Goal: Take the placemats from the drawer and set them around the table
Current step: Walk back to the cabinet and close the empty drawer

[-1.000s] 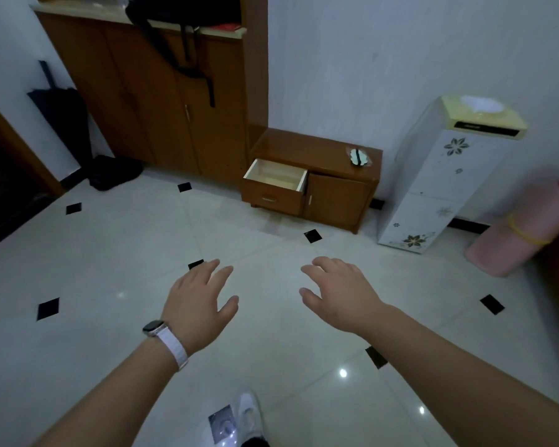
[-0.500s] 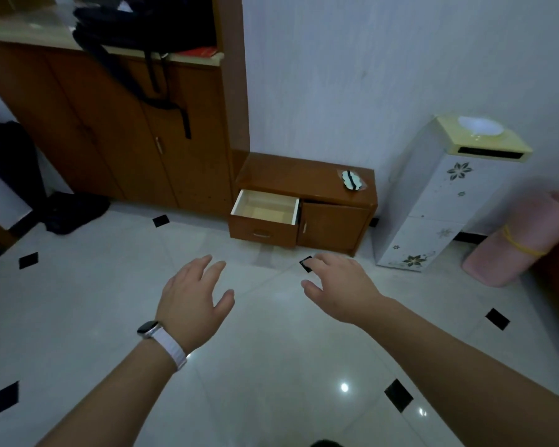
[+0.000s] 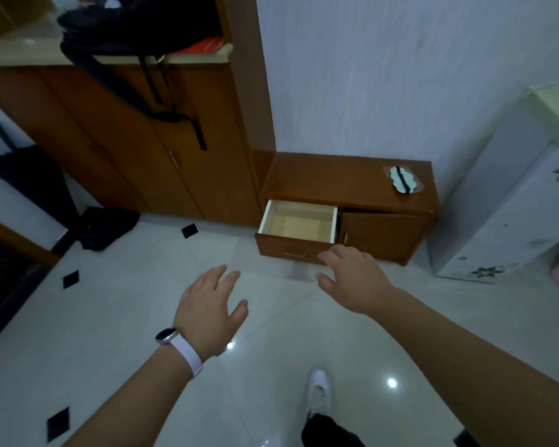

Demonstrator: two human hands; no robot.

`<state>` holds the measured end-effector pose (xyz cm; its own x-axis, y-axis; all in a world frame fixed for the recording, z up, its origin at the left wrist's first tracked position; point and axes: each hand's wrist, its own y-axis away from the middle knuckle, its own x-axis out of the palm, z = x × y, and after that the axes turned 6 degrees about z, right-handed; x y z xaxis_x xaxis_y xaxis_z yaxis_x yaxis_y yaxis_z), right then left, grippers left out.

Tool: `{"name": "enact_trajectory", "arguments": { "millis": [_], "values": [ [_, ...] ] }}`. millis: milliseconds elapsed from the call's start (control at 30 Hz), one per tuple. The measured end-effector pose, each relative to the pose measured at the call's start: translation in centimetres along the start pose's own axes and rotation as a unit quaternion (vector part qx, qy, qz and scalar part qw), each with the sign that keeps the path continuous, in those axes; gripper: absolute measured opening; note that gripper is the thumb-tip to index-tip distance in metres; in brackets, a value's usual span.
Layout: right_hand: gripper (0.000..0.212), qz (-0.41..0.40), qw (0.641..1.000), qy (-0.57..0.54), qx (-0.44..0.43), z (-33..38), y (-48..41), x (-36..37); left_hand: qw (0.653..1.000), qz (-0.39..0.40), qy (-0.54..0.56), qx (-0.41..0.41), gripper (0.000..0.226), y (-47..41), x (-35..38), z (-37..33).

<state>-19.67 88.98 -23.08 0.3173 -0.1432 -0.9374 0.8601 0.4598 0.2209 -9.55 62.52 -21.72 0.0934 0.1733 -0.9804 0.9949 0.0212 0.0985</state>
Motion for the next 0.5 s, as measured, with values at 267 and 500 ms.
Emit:
{"name": "enact_trajectory", "arguments": {
  "millis": [267,500],
  "values": [
    [0.044,0.008,1.000,0.009,-0.013,-3.0,-10.3,-3.0,1.000,0.023,-0.006,0.001,0.067,-11.0,-1.6,1.6],
    [0.044,0.034,0.999,0.001,0.019,-4.7,-14.6,-2.3,0.996,0.079,-0.009,0.051,0.066,-18.2,-0.3,3.5]
  ]
}}
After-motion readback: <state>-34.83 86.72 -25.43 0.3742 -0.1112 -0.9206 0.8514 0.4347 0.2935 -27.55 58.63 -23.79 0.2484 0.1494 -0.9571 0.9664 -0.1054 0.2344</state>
